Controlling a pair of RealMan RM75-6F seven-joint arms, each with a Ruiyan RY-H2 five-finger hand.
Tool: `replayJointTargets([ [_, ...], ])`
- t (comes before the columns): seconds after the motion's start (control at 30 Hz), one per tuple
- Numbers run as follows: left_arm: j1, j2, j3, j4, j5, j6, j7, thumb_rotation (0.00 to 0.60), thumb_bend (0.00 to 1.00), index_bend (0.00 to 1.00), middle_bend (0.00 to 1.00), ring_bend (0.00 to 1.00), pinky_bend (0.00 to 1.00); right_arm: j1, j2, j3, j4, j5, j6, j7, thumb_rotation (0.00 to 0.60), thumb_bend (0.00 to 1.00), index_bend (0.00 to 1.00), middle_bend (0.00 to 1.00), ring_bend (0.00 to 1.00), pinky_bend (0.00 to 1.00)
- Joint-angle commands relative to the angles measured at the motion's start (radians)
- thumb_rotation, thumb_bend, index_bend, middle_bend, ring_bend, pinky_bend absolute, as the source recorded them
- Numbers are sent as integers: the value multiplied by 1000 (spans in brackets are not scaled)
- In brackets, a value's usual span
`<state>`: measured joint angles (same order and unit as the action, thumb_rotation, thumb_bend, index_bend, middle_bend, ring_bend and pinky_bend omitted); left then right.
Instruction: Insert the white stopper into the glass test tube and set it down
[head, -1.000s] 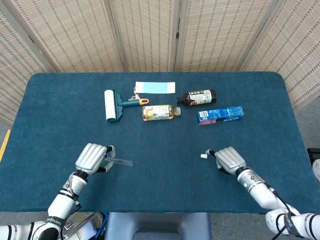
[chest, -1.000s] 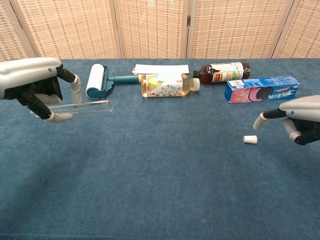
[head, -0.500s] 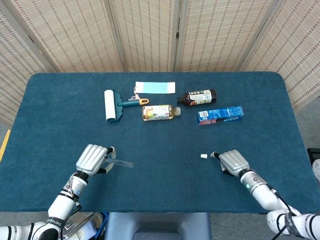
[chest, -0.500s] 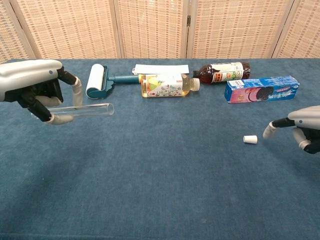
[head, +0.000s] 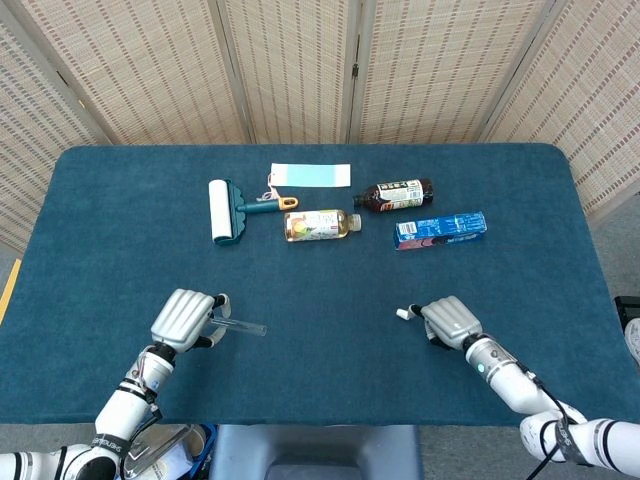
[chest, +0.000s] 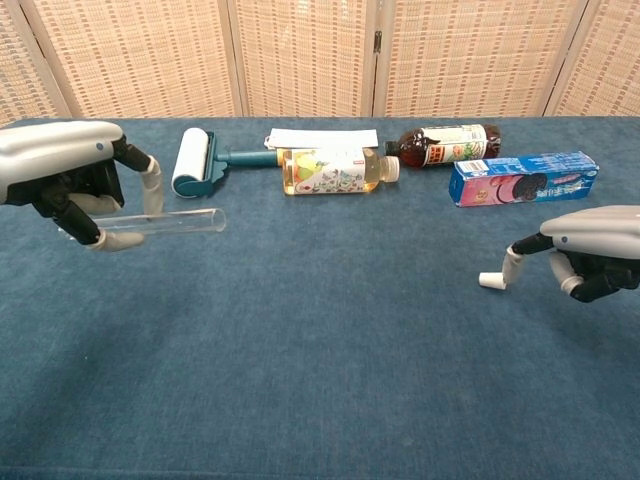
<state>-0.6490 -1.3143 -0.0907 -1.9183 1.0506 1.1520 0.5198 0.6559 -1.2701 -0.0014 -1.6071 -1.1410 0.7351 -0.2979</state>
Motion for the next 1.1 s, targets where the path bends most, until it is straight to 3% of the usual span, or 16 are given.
replayJointTargets([
  [0.03, 1, 0, -1, -1, 1, 0, -1, 600, 350, 623, 1000, 1000, 1000, 8, 3, 5, -8, -7, 3, -2, 600, 1000, 191, 1000, 1000, 1000],
  [0.43, 6, 4, -2, -2, 2, 0, -5, 600, 351, 623, 1000, 1000, 1000, 37, 3, 3, -19, -5, -6, -23, 600, 1000, 191, 1000, 1000, 1000],
  [0.77, 9, 16, -9, -7, 6, 4, -10, 600, 351, 623, 1000, 1000, 1000, -28, 160, 23, -177, -37, 184, -58, 600, 1000, 191, 998, 1000, 1000],
  [0.87, 11, 17, -9, -10, 6, 5, -9, 600, 351, 623, 1000, 1000, 1000, -51, 203, 34, -224, -45, 241, -56, 600, 923, 190, 916, 977, 997],
  [0.97, 11, 18, -8, -13, 6, 6, -5, 600, 350, 624, 1000, 1000, 1000, -74, 236, 50, -263, -47, 282, -26, 600, 700, 191, 690, 747, 809],
  [1.03, 11, 18, -8, -17, 6, 7, -2, 600, 351, 624, 1000, 1000, 1000, -86, 234, 60, -263, -59, 307, -3, 600, 541, 191, 440, 455, 514],
  [1.1, 11, 19, -7, -21, 5, 7, 1, 600, 350, 627, 1000, 1000, 1000, -97, 222, 65, -246, -80, 324, 24, 600, 415, 191, 250, 217, 289],
])
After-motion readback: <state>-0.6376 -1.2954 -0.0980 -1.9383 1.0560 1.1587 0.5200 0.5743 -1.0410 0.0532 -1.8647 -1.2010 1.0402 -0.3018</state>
